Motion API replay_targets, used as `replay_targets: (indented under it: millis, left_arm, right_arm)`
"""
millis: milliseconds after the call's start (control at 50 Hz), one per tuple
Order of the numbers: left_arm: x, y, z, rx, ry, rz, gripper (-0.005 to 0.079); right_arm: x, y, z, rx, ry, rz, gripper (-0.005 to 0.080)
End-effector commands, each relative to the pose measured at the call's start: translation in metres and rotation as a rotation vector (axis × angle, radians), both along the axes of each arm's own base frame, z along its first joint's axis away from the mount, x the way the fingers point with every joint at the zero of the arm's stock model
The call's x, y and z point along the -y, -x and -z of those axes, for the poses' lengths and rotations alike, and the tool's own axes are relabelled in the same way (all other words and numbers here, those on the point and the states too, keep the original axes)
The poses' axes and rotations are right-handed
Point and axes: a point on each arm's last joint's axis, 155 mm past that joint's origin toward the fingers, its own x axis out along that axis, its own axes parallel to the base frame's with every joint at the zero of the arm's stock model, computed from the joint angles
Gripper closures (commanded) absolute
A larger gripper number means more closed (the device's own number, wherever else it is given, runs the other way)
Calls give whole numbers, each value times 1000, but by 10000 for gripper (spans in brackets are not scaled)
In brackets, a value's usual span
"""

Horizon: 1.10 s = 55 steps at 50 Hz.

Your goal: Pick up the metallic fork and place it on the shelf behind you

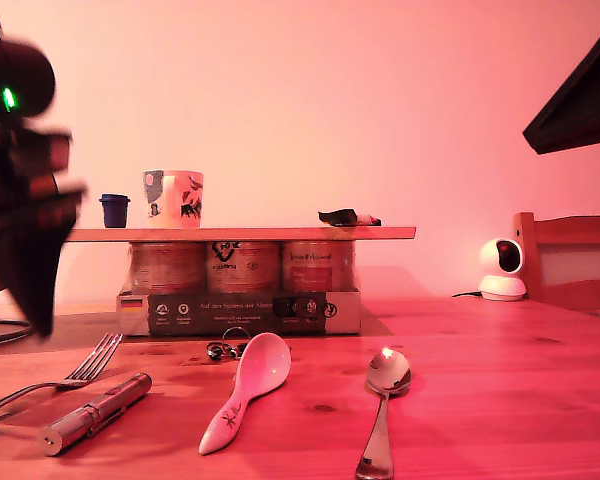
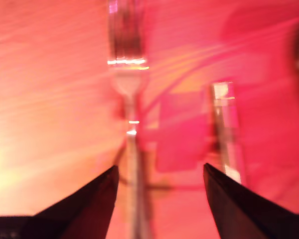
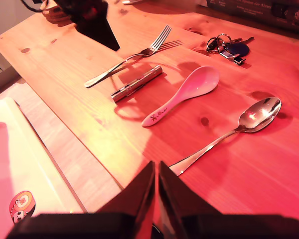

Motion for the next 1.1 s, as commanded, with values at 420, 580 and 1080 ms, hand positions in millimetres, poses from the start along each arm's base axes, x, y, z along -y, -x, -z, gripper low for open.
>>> replay_targets:
  millis: [420, 580, 1080]
  left_arm:
    - [-2, -16, 29, -4, -50, 40, 258]
    - [-2, -16, 37, -20, -58, 50, 259]
    - [-6, -12, 46, -60, -90, 63, 476]
  right_arm:
    - [3, -8, -7, 35, 8, 36, 764]
    - [3, -9, -7, 36, 9, 38, 764]
    - [3, -9, -8, 35, 8, 38, 764]
